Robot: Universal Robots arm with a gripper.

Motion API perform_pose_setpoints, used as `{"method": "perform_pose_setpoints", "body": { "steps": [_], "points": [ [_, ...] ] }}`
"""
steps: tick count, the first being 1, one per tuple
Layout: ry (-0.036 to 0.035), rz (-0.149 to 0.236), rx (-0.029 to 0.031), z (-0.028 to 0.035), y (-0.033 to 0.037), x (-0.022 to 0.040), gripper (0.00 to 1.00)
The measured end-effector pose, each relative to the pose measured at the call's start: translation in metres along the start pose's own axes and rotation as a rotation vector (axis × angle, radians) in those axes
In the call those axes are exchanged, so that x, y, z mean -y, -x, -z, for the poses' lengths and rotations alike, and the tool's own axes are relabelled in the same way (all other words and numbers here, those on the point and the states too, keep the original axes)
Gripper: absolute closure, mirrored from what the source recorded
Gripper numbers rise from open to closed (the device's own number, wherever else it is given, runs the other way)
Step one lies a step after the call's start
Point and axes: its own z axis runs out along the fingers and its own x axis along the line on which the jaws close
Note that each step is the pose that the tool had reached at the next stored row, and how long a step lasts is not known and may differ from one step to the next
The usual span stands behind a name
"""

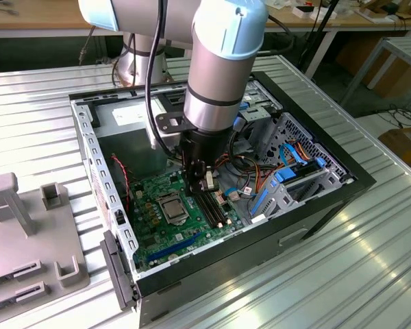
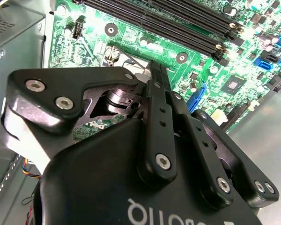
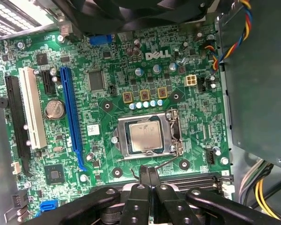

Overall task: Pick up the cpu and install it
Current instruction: 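Install the first cpu locking lever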

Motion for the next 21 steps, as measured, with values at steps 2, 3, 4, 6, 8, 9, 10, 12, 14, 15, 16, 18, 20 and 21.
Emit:
{"method": "perform_pose_setpoints", "body": {
  "steps": [2, 3, 4, 6, 8, 9, 10, 12, 14, 15, 16, 18, 20, 21],
  "points": [
    [-0.0001, 0.002, 0.0, -0.0027, -0.0004, 0.0001, 0.89],
    [-0.0001, 0.003, -0.0002, -0.0044, -0.0007, 0.0001, 0.89],
    [-0.0001, 0.003, -0.0001, -0.0049, -0.0009, 0.0001, 0.89],
    [-0.0004, 0.004, -0.0001, -0.0053, -0.0012, 0.0002, 0.89],
    [-0.0006, 0.005, -0.0014, -0.0054, -0.002, 0.0004, 0.89],
    [-0.0007, 0.006, -0.0023, -0.0054, -0.0026, 0.0004, 0.89],
    [-0.0009, 0.006, -0.0032, -0.0054, -0.0032, 0.0005, 0.89],
    [-0.0013, 0.008, -0.0057, -0.0055, -0.0044, 0.0007, 0.89],
    [-0.0016, 0.009, -0.0075, -0.0056, -0.0055, 0.0008, 0.89],
    [-0.0018, 0.01, -0.0081, -0.0057, -0.0058, 0.0008, 0.89],
    [-0.002, 0.011, -0.0085, -0.006, -0.0061, 0.0009, 0.89],
    [-0.0021, 0.013, -0.009, -0.007, -0.0067, 0.001, 0.89],
    [-0.0022, 0.014, -0.0092, -0.0079, -0.007, 0.001, 0.89],
    [-0.0023, 0.015, -0.0095, -0.0086, -0.0072, 0.001, 0.89]
  ]
}}
